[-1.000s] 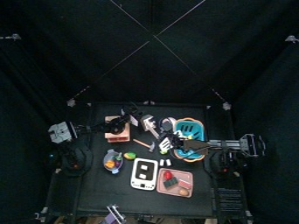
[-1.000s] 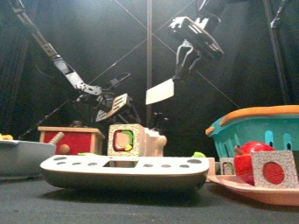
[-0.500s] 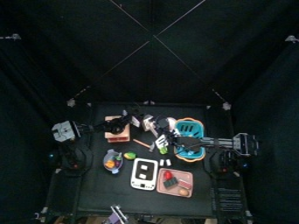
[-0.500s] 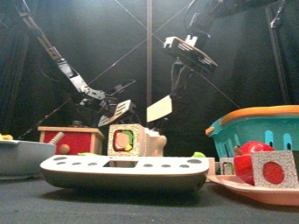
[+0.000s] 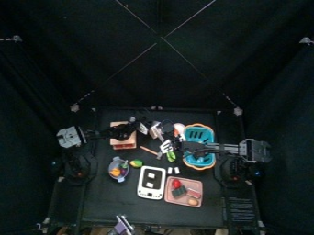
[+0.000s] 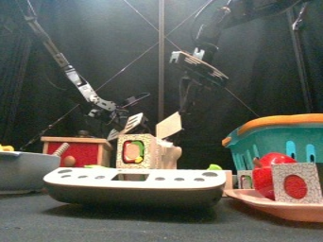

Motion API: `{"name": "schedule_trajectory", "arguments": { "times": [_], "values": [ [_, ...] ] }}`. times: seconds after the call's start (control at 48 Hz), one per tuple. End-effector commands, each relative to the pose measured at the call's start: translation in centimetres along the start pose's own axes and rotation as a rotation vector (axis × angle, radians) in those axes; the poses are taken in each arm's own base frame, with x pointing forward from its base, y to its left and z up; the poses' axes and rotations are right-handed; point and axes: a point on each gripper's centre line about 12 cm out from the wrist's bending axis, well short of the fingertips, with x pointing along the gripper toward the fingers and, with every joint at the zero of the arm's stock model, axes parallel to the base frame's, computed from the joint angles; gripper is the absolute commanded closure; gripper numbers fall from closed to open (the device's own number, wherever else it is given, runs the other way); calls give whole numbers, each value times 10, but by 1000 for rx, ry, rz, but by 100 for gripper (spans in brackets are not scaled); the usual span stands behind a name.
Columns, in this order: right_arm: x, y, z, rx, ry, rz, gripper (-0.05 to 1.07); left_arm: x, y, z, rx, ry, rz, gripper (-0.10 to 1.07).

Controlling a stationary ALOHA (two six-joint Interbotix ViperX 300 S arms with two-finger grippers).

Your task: Place cleaver back in holder

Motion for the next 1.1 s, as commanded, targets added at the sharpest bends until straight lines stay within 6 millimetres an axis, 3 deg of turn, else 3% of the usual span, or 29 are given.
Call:
{"name": "schedule_trajectory", "arguments": {
  "times": [0.0,0.396,0.604,0.875,1.0,1.083],
  "values": [
    [-13,2,11,17,-34,31,74,1,-2,11,-2,-30,-5,15],
    [-8,4,4,32,13,27,74,1,-1,11,-1,-29,-4,15],
    [-34,2,13,-30,52,-17,74,1,-2,12,-2,-32,-5,15],
    [-91,11,57,-91,88,46,74,1,-2,12,-2,-33,-6,15],
    [-100,10,72,-108,148,23,74,1,-1,12,-2,-32,-4,15],
    [-94,11,80,-133,208,23,74,1,-2,11,-2,-29,-5,15]
  ]
}}
